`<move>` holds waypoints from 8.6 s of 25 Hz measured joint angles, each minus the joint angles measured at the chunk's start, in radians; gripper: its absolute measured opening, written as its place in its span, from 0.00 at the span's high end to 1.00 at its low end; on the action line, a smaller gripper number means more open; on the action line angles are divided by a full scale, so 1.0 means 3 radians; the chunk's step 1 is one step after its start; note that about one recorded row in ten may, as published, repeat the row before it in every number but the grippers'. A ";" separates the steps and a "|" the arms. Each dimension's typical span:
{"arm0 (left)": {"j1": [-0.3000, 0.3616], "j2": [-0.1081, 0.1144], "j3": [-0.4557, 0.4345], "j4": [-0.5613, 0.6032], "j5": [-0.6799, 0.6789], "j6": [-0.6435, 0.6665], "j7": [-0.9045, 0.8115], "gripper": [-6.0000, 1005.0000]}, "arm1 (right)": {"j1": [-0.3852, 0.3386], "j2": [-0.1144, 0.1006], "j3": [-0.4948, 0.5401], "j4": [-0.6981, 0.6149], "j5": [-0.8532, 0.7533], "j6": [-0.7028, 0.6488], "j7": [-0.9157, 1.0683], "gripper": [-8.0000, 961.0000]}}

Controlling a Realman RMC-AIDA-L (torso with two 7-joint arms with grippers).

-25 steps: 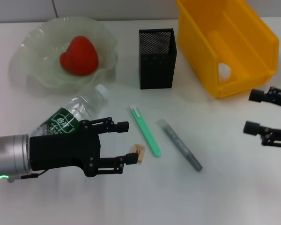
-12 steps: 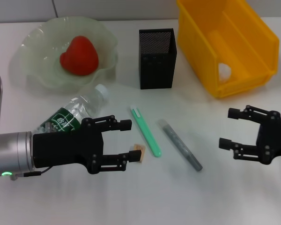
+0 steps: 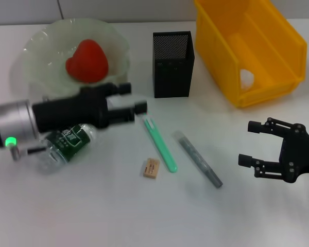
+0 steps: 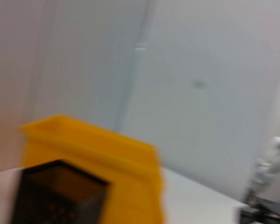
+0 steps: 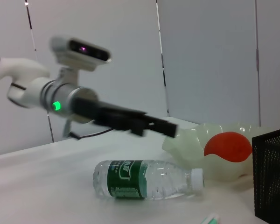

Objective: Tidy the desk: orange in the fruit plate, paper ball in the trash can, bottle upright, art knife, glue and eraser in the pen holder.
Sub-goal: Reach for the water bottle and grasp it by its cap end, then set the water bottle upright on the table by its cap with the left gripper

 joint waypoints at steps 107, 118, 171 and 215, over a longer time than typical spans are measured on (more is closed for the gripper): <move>-0.0811 -0.0037 0.2004 0.1463 0.2339 -0.1298 -0.3376 0.39 | -0.0074 0.0021 0.0098 -0.0035 -0.0027 0.0014 0.0024 0.15; -0.0643 -0.0011 0.1987 0.1816 0.2144 -0.1155 -0.3349 0.56 | -0.0074 0.0021 0.0098 -0.0035 -0.0031 0.0007 0.0024 0.15; 0.0566 0.0028 0.0076 0.2221 0.0337 -0.0285 -0.1316 0.56 | 0.0027 0.0051 0.0052 -0.0009 -0.0051 0.0036 0.0020 0.15; 0.0687 0.0078 -0.0421 0.1954 0.0388 -0.0502 -0.0691 0.56 | 0.0083 0.0077 0.0052 -0.0009 -0.0056 0.0036 0.0016 0.15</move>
